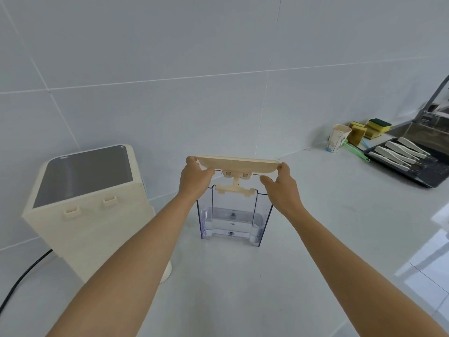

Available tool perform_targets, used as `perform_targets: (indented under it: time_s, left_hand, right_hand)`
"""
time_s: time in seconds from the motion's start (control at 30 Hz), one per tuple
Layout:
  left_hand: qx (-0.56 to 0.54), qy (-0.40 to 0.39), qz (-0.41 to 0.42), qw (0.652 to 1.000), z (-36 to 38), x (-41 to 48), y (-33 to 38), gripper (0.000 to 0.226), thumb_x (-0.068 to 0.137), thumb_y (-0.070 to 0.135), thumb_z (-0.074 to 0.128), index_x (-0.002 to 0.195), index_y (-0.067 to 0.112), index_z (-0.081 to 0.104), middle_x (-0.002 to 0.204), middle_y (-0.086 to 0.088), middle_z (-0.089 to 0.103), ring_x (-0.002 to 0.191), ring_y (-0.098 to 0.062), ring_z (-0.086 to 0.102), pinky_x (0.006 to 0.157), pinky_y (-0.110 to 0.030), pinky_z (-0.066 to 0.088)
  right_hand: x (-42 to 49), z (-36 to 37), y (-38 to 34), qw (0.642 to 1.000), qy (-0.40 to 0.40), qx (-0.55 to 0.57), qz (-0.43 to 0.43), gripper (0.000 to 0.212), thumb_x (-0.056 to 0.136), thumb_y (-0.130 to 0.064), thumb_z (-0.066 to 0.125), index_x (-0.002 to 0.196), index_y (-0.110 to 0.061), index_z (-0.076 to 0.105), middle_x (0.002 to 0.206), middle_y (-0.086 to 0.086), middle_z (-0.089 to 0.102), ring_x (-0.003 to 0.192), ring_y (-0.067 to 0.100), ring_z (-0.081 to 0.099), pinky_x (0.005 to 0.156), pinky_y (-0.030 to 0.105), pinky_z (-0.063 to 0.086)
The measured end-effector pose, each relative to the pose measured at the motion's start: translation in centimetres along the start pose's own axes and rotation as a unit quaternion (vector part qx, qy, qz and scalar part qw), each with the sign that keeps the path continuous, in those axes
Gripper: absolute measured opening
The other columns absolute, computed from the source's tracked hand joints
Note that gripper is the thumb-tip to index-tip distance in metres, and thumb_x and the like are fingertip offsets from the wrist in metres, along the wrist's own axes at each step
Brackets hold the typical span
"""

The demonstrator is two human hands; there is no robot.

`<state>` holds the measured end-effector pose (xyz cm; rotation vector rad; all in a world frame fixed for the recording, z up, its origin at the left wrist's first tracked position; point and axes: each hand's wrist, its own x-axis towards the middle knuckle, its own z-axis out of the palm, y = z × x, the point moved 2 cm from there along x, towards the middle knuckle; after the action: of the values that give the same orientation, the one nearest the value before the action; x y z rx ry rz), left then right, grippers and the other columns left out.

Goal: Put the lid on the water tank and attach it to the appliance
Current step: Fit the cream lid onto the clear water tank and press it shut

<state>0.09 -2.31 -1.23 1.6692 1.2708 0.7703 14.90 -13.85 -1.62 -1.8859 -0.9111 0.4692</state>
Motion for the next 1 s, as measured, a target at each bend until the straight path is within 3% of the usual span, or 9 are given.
perform_targets:
  time_s: [0.07, 0.2, 0.37, 0.53, 0.67, 0.93, 1.0]
  left_hand:
    - [0.001, 0.004, 0.001, 1.0, 0.0, -0.6, -0.5, 0.055, 0.087, 0.014, 0.052, 0.136, 0.006, 0.028, 0.139, -0.013, 0.043, 0.115, -0.026, 0.048, 0.083, -0.027, 0.034]
    - [0.011, 0.007, 0.001, 1.0, 0.1, -1.4, -1.6, 0.058, 0.083, 0.011, 0.055, 0.134, 0.005, 0.03, 0.135, -0.013, 0.044, 0.108, -0.024, 0.049, 0.082, -0.028, 0.034]
    - [0.024, 0.007, -0.002, 1.0, 0.5, -2.2, -2.5, 0.057, 0.081, 0.011, 0.06, 0.131, 0.004, 0.033, 0.113, -0.005, 0.043, 0.093, -0.02, 0.044, 0.078, -0.028, 0.033]
    - [0.026, 0.004, -0.012, 1.0, 0.9, -3.0, -3.4, 0.056, 0.08, 0.008, 0.059, 0.129, 0.005, 0.034, 0.115, -0.014, 0.05, 0.096, -0.029, 0.051, 0.075, -0.028, 0.034]
    - [0.044, 0.001, -0.019, 0.999, 1.1, -3.3, -4.0, 0.053, 0.078, 0.006, 0.059, 0.126, 0.002, 0.036, 0.097, -0.006, 0.042, 0.084, -0.022, 0.044, 0.071, -0.029, 0.034]
    - [0.044, -0.007, -0.016, 0.999, 1.3, -3.3, -4.5, 0.057, 0.079, 0.005, 0.058, 0.129, 0.006, 0.033, 0.103, -0.005, 0.042, 0.087, -0.022, 0.045, 0.073, -0.029, 0.034]
    - [0.04, -0.007, -0.019, 0.999, 1.3, -3.2, -4.5, 0.056, 0.079, 0.004, 0.058, 0.129, 0.005, 0.032, 0.102, -0.005, 0.041, 0.087, -0.023, 0.044, 0.07, -0.029, 0.035]
  right_hand:
    - [-0.6, 0.2, 0.5, 1.0, 0.002, -0.011, 0.002, 0.048, 0.087, -0.016, 0.048, 0.131, -0.006, 0.03, 0.068, 0.0, 0.044, 0.052, 0.014, 0.038, 0.049, 0.026, 0.033]
    - [-1.9, 0.7, 1.7, 0.999, -0.005, -0.043, 0.002, 0.062, 0.088, -0.019, 0.049, 0.141, -0.008, 0.017, 0.098, 0.008, 0.048, 0.069, 0.022, 0.045, 0.065, 0.03, 0.038]
    - [-2.9, 1.0, 2.9, 0.999, -0.01, -0.052, -0.003, 0.055, 0.087, -0.014, 0.048, 0.136, -0.01, 0.024, 0.089, 0.007, 0.048, 0.052, 0.01, 0.039, 0.047, 0.026, 0.031]
    - [-3.6, 1.4, 3.8, 0.998, -0.016, -0.062, 0.004, 0.051, 0.085, -0.012, 0.047, 0.132, -0.008, 0.028, 0.087, 0.008, 0.05, 0.054, 0.012, 0.041, 0.048, 0.028, 0.032]
    - [-3.8, 1.7, 4.3, 0.997, -0.023, -0.079, 0.013, 0.052, 0.084, -0.012, 0.047, 0.133, -0.007, 0.027, 0.084, 0.01, 0.05, 0.053, 0.014, 0.041, 0.046, 0.027, 0.032]
    - [-4.0, 1.9, 4.7, 0.996, -0.028, -0.09, 0.01, 0.06, 0.084, -0.011, 0.047, 0.138, -0.009, 0.021, 0.082, 0.008, 0.049, 0.052, 0.014, 0.041, 0.045, 0.027, 0.032]
    - [-3.9, 1.9, 4.8, 0.995, -0.033, -0.093, 0.009, 0.061, 0.085, -0.013, 0.048, 0.139, -0.009, 0.02, 0.093, 0.013, 0.055, 0.058, 0.019, 0.044, 0.049, 0.028, 0.034]
